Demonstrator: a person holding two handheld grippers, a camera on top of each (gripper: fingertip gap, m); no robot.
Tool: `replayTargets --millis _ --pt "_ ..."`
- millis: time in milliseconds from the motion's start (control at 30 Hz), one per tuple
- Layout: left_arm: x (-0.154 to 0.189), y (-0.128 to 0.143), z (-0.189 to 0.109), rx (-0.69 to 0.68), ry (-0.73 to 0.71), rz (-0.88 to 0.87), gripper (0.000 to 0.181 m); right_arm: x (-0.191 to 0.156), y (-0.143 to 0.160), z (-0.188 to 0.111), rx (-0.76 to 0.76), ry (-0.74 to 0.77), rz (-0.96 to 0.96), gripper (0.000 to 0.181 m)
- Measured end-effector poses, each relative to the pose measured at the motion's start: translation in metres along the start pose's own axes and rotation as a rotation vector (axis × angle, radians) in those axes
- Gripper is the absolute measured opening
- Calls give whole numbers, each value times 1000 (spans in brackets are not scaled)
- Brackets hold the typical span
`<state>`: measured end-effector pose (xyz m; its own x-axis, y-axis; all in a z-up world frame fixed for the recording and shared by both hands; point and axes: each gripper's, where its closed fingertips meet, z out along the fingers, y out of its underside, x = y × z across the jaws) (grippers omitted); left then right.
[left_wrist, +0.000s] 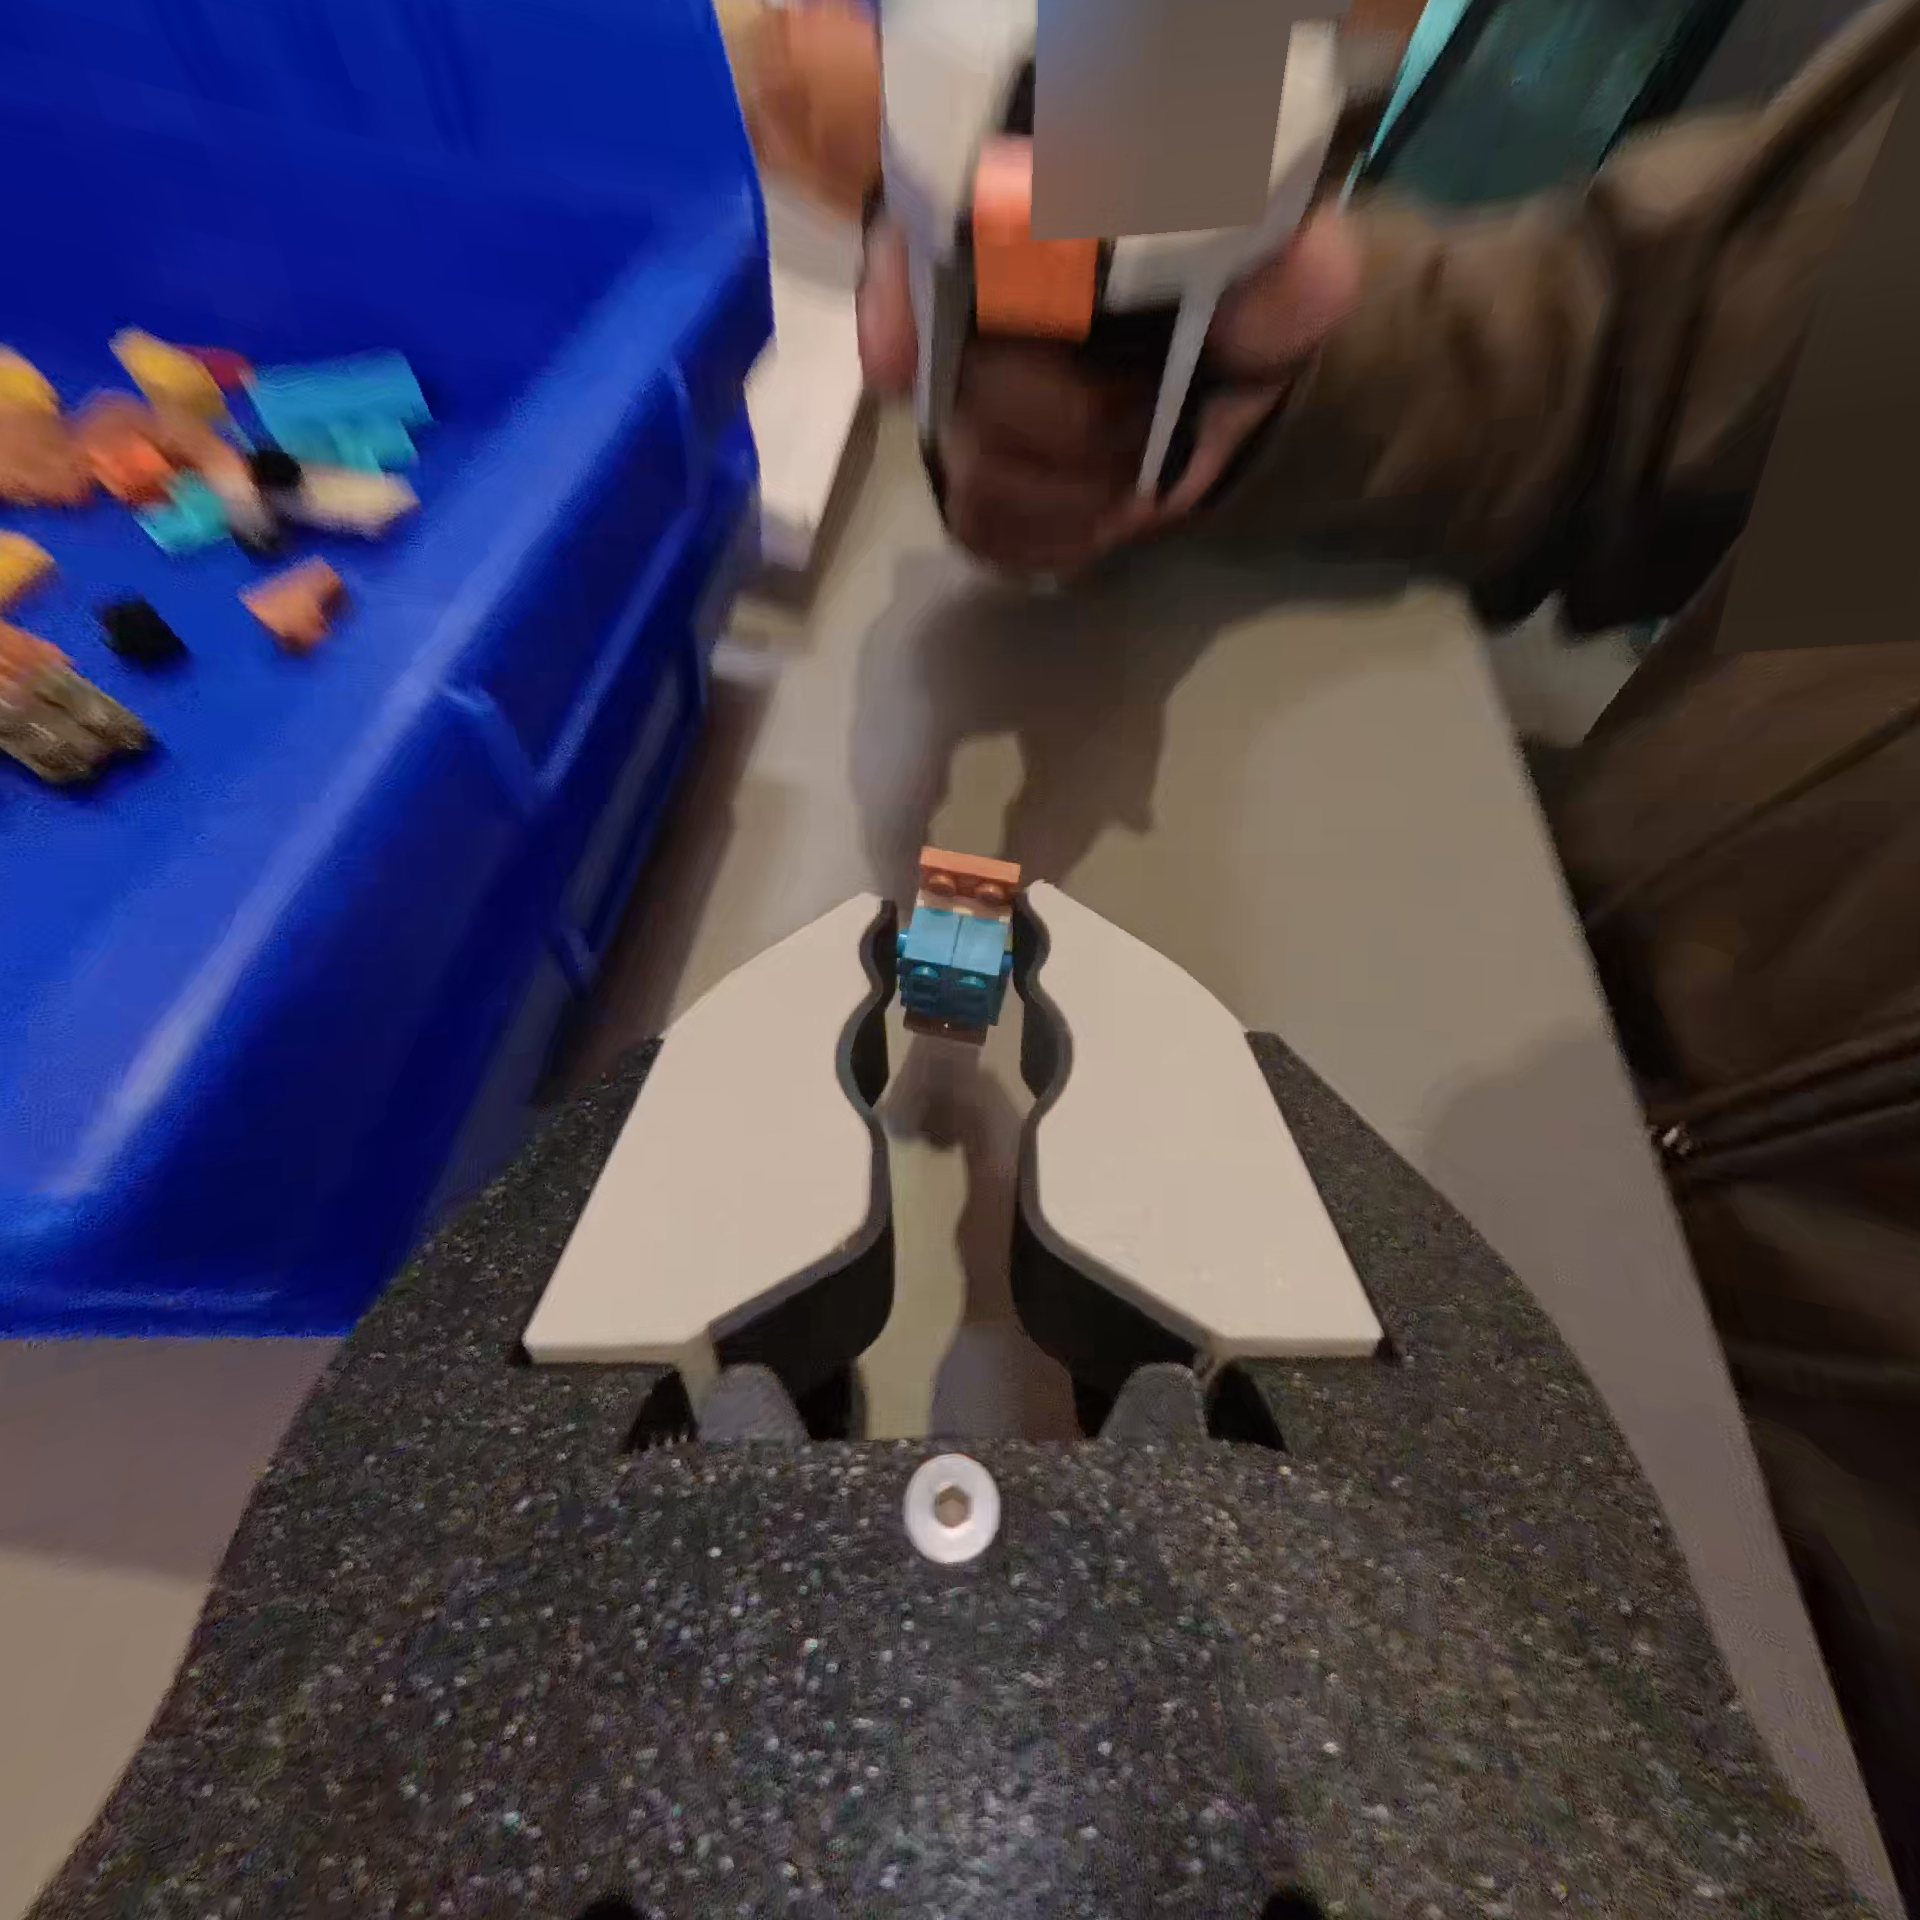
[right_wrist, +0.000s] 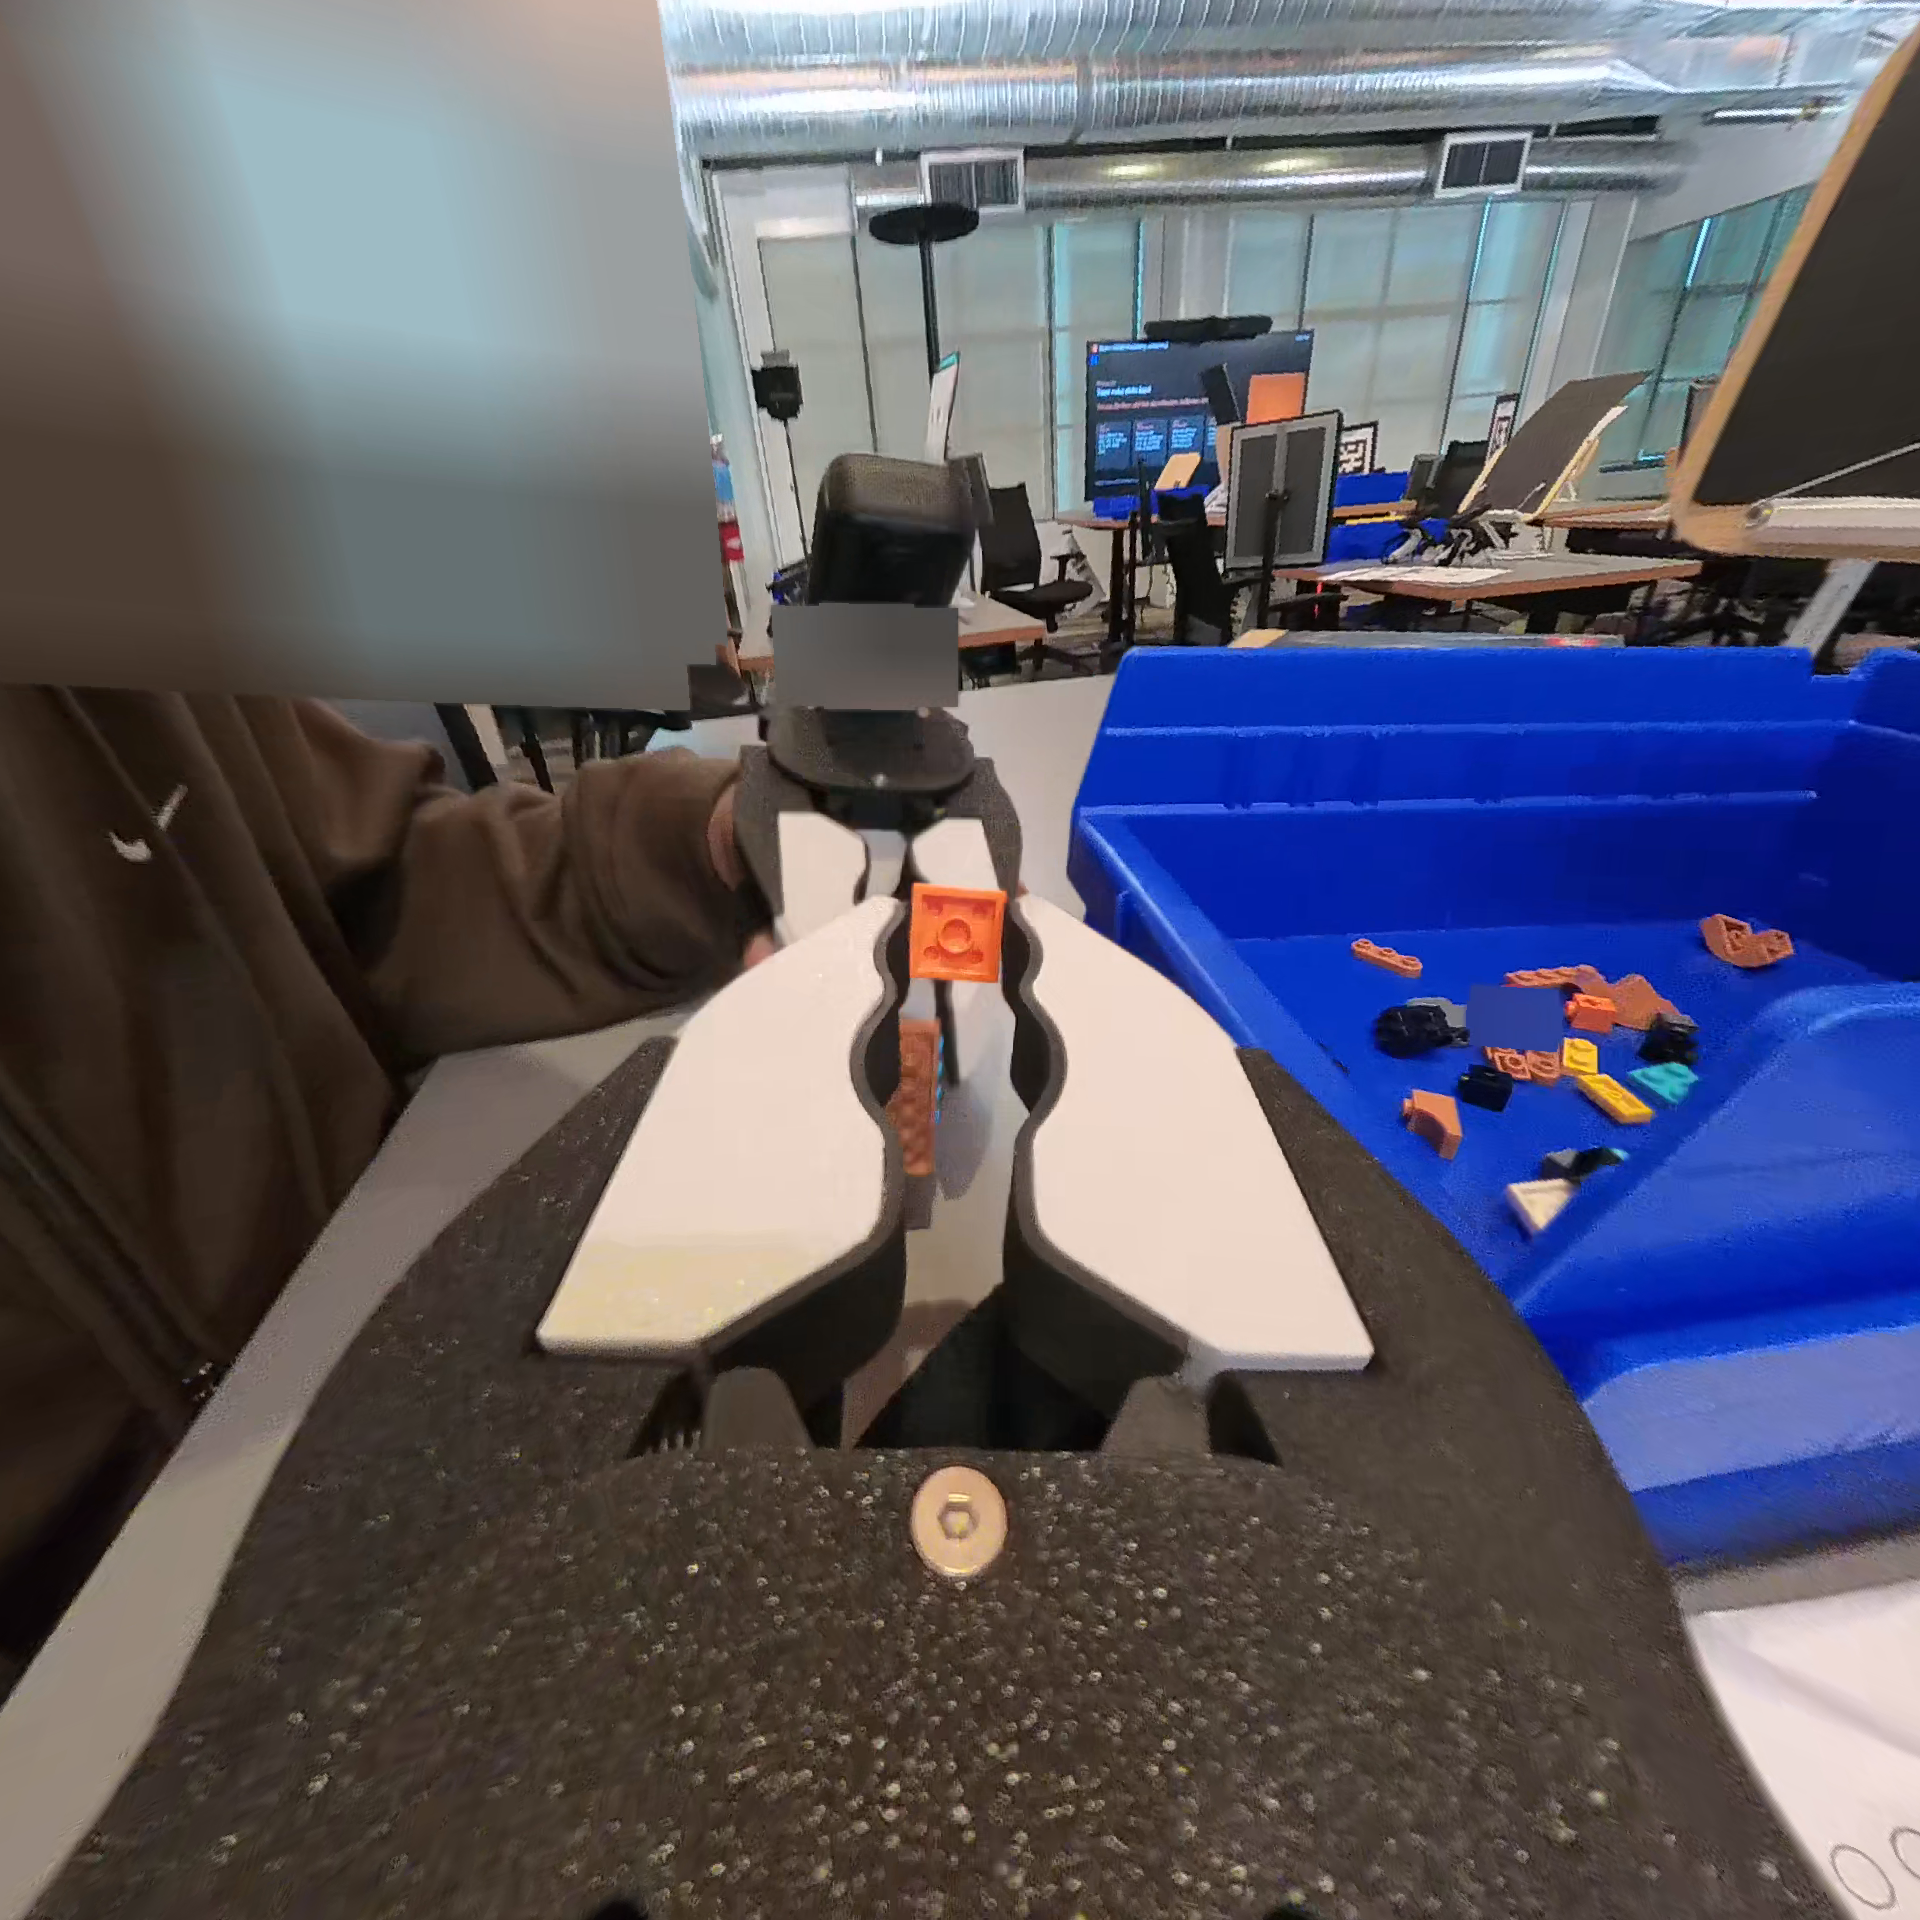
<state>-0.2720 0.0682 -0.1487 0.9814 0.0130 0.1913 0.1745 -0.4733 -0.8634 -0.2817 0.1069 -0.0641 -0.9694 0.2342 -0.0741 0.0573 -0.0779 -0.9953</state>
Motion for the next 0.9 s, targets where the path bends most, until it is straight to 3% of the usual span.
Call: replayTargets --millis 100,233,367,500,600,733,900 --pt "-6 21 11 -130 -45 -30 21 -2 7 4 -33 11 -45 17" --pt "-8 13 6 -71 -31 -91 32 -8 15 9 -75 23 -144 17" --pt "-2 -15 -12 88 7 -101 39 -14 20 12 -98 34 -258 17" --pt "11 -53 -29 334 130 -182 38 -19 19 15 -86 59 -416 17" --pt "23 -69 -30 429 264 -284 37 -29 19 18 -71 71 -582 17" --pt "38 -72 -22 432 405 -385 34 -41 18 23 -52 74 -734 17" --pt "47 -67 -14 387 488 -444 28 -46 15 23 -28 76 -788 17"
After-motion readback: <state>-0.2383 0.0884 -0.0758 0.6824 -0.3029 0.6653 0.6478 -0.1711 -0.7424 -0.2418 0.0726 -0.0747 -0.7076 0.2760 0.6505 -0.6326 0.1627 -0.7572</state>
